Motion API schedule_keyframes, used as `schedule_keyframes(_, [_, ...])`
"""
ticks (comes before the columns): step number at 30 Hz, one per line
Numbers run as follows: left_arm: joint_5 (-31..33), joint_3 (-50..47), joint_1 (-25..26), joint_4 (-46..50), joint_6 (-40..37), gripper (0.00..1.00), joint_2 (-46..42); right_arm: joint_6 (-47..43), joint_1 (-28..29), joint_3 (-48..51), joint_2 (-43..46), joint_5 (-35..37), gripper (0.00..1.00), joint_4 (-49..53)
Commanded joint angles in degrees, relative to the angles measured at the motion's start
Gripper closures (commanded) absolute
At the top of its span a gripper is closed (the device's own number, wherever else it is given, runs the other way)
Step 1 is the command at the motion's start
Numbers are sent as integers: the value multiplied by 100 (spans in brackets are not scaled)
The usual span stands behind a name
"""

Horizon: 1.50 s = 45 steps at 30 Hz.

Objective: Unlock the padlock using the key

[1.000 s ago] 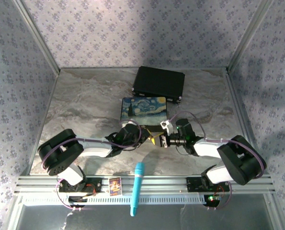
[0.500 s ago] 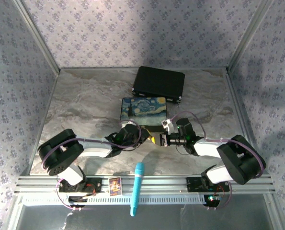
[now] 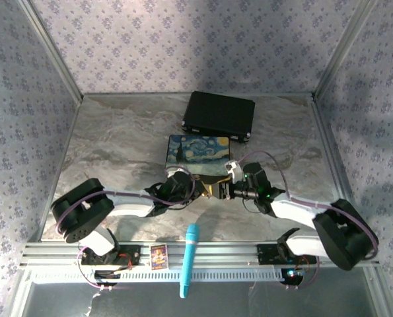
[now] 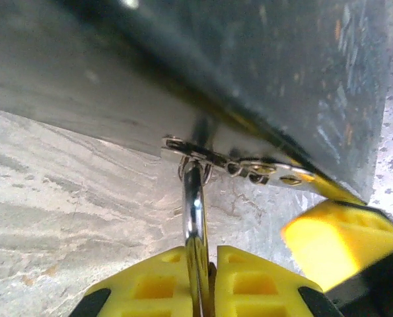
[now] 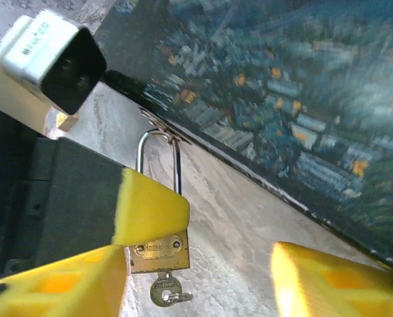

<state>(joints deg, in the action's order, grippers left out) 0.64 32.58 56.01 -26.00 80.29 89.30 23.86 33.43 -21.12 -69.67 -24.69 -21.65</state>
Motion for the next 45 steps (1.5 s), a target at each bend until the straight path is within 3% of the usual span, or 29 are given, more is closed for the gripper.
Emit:
schedule_keyframes(1, [-197, 26, -20, 1304, 141, 100, 113, -101, 33, -514, 533, 831, 31, 1295])
schedule_keyframes(7, [-69, 403, -38, 2228, -329, 100, 168, 215, -236, -1467, 533, 2250, 18, 3022])
schedule_keyframes(13, [207, 580, -61, 2959, -876, 97, 179, 31, -396, -2430, -783, 2049, 16, 3387])
schedule_keyframes(18, [621, 947, -68, 3886, -1388, 95, 400, -4, -451, -2747, -1490, 1907, 21, 3428])
schedule_keyframes(26, [1279, 1497, -60, 5333, -1975, 92, 729, 19, -462, -2627, -1702, 1809, 23, 3224])
schedule_keyframes(28, [1399, 1575, -72, 5594, -2135, 85, 738, 39, -469, -2595, -1721, 1806, 23, 3203])
schedule_keyframes(40, [1500, 2207, 449, 5637, -2185, 81, 1287, 92, -469, -2520, -1866, 1722, 24, 3095])
schedule_keyframes(45, [1859, 2363, 581, 6273, -2110, 82, 1331, 110, -462, -2508, -1902, 1720, 24, 3071])
